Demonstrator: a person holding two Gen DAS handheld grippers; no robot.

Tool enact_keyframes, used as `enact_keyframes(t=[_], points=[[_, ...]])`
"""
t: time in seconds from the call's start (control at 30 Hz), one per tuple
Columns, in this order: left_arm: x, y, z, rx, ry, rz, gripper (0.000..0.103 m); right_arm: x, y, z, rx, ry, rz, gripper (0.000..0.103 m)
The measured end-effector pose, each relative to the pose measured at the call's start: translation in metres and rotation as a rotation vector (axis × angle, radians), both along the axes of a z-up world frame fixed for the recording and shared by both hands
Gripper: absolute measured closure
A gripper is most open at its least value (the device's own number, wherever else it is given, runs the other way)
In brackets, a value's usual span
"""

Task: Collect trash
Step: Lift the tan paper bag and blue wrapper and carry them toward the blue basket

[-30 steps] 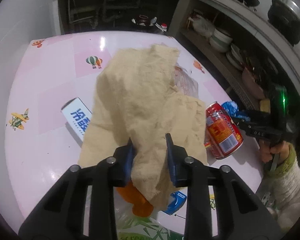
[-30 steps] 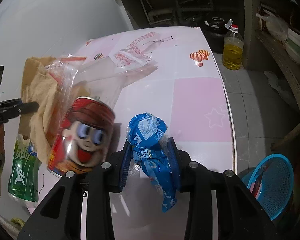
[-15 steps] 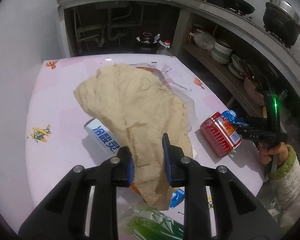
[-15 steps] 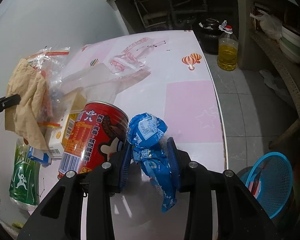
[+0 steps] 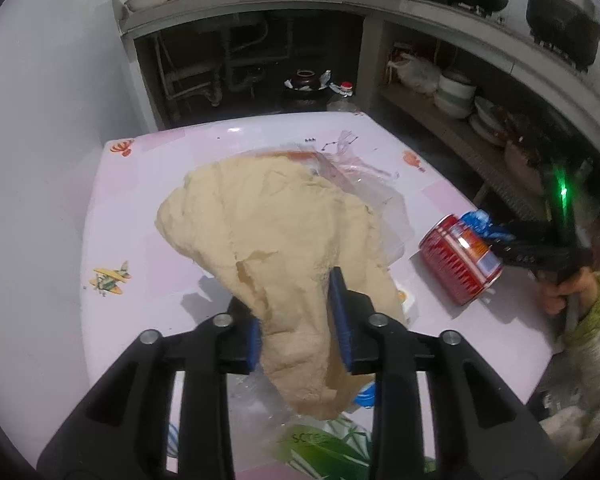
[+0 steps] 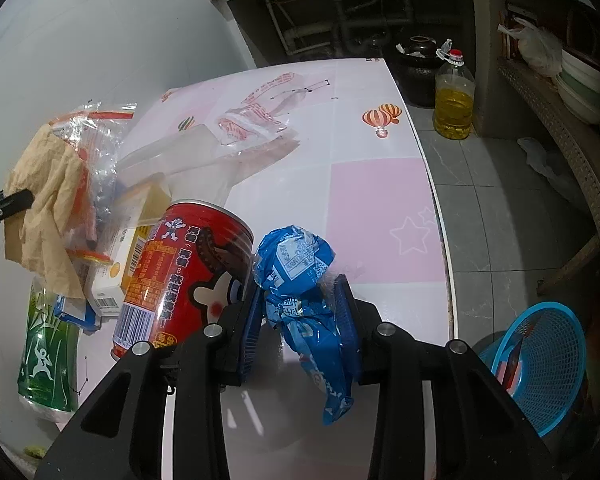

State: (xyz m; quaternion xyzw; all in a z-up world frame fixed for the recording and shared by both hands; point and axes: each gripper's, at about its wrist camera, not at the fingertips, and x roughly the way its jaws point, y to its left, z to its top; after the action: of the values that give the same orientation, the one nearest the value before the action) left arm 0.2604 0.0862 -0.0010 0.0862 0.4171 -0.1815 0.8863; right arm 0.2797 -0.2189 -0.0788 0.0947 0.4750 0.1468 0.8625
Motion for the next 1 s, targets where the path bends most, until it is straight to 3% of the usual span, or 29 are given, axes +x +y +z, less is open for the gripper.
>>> enact_keyframes(t=[0.17, 0.23, 0.4, 0.53, 1.0], points=[[0.000, -0.004, -0.011, 0.076, -0.003, 0.010, 0.071, 0.000, 0.002, 0.000, -0.002, -0.002, 0.006, 0.068], [-0.001, -0.004, -0.012, 0.078, -0.004, 0.004, 0.081, 0.000, 0.003, 0.001, -0.004, -0.003, 0.007, 0.068], [-0.005, 0.000, -0.005, 0.092, -0.039, 0.019, 0.093, 0.001, 0.003, 0.001, -0.009, -0.005, 0.005, 0.068], [-0.008, 0.005, 0.005, 0.071, -0.072, 0.042, 0.101, 0.001, 0.002, -0.001, -0.009, -0.002, -0.004, 0.069], [-0.030, 0.033, 0.071, -0.090, -0.261, 0.115, 0.103, 0.002, -0.009, -0.003, 0.001, 0.001, -0.055, 0.070]])
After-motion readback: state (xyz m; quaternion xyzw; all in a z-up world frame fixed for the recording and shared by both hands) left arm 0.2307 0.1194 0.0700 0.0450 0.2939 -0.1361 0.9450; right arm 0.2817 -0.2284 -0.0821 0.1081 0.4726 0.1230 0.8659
